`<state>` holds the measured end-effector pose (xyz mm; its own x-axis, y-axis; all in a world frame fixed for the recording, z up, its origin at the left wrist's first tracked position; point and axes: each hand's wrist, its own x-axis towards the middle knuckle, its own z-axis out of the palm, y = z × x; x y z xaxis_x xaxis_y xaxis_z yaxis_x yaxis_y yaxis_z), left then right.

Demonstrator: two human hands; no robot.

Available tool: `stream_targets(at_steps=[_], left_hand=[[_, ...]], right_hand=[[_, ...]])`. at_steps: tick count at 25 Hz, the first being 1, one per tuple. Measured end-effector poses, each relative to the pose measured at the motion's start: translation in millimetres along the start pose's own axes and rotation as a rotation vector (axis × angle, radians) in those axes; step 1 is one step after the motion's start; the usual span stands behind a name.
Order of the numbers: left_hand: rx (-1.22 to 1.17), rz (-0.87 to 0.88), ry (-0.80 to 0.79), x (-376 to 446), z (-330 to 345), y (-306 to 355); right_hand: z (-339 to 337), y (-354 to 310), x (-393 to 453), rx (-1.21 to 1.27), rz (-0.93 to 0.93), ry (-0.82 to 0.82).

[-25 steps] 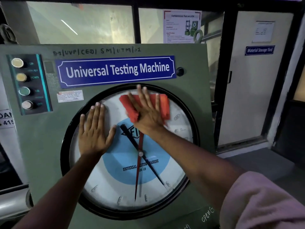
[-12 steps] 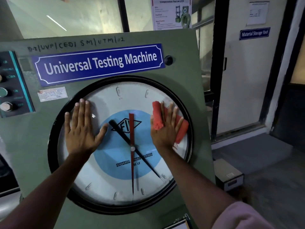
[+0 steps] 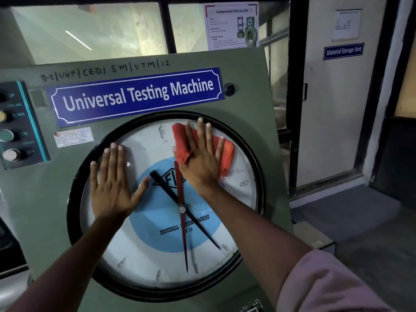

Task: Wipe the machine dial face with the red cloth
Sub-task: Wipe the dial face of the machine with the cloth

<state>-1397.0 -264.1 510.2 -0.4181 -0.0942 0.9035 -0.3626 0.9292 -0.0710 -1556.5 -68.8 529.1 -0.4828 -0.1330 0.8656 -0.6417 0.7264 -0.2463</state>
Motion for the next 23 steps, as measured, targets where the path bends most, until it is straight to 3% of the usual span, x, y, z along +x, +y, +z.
stream_targets(at_steps=[2, 5, 7, 10, 12, 18, 23], left_hand=[[0.008, 0.004, 0.003, -1.0, -0.2, 1.5], [0.009, 0.005, -0.013, -0.8, -1.1, 1.6], [0.007, 0.004, 0.000, -1.6, -1.5, 2.7], [0.006, 0.000, -0.010, -0.7, -4.0, 3.1], [0.013, 0.004, -0.014, -0.2, -4.5, 3.6], [0.018, -0.102, 0.045, -14.3, -5.9, -6.9], [0.023, -0.148, -0.011, -37.0, -10.3, -18.3]], right_hand=[[0.3, 26.1, -13.7, -0.022, 0.048, 0.043], [-2.6, 56.3, -53.7, 0.075, 0.345, 0.175], [-2.5, 58.2, -61.6, 0.063, 0.422, 0.183], [-10.9, 41.9, -21.2, 0.154, 0.625, 0.123], [-16.7, 25.2, 15.7, 0.208, 0.661, 0.126], [-14.9, -54.3, 57.8, 0.127, 0.245, 0.110], [-14.7, -84.3, 63.6, 0.126, -0.036, -0.001]])
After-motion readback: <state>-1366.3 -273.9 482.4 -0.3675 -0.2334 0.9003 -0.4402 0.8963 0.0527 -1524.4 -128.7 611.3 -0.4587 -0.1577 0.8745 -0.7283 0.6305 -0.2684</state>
